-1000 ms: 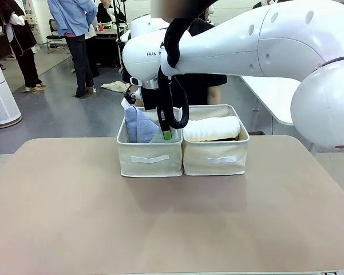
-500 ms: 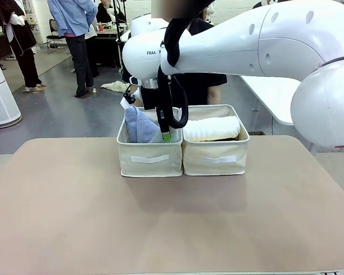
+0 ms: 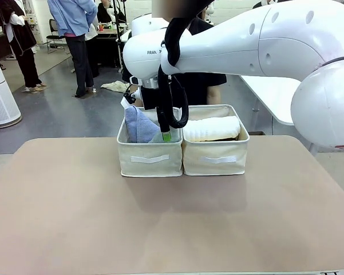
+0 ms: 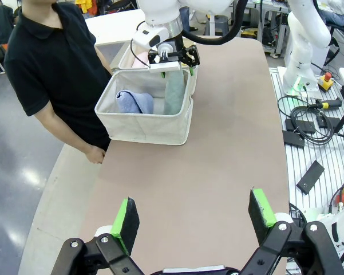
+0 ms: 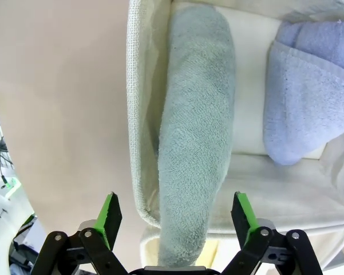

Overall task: Sort the towels based on their folding style.
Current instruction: Pick up another triangle-folded towel from the table and place it in the left Fabric basket.

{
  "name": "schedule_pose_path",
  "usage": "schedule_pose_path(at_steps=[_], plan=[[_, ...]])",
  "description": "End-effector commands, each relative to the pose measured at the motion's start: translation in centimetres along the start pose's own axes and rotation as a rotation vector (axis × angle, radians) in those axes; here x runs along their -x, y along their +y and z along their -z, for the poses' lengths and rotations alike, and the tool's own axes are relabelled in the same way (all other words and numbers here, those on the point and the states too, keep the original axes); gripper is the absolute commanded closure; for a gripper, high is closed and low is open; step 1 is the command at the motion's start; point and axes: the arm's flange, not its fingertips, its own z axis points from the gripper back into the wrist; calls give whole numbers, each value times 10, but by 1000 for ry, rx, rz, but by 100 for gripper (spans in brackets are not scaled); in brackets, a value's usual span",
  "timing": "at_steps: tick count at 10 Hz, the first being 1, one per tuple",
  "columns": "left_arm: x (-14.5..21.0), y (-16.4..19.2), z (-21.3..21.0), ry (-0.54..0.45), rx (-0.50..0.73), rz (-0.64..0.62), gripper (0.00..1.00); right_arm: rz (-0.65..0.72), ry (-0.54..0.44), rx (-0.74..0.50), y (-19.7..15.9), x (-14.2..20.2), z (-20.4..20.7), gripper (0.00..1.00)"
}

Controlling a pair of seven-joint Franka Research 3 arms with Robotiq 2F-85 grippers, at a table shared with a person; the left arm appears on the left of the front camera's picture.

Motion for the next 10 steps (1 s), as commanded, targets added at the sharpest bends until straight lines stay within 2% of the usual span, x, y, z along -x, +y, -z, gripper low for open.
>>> schedule_pose_path(at_steps=[1,3,5,8,10], plan=[[-1,-2,-2,-5,4,6,0,-28,-29,-26,-3,-1,-6,0],[-1,-2,-2,-5,4,6,0,-30,-31,-26,-3,-1,-7,0],[-1,-2,-2,-5,4,6,0,-14,-43,18,-1,5,-24,0],[-1,-2,-2,-5,4,6,0,-2,-61,138,29,26,-74,0],[-1,-2,-2,-5,4,6,0,24,-107,175,53,51,-90,0]])
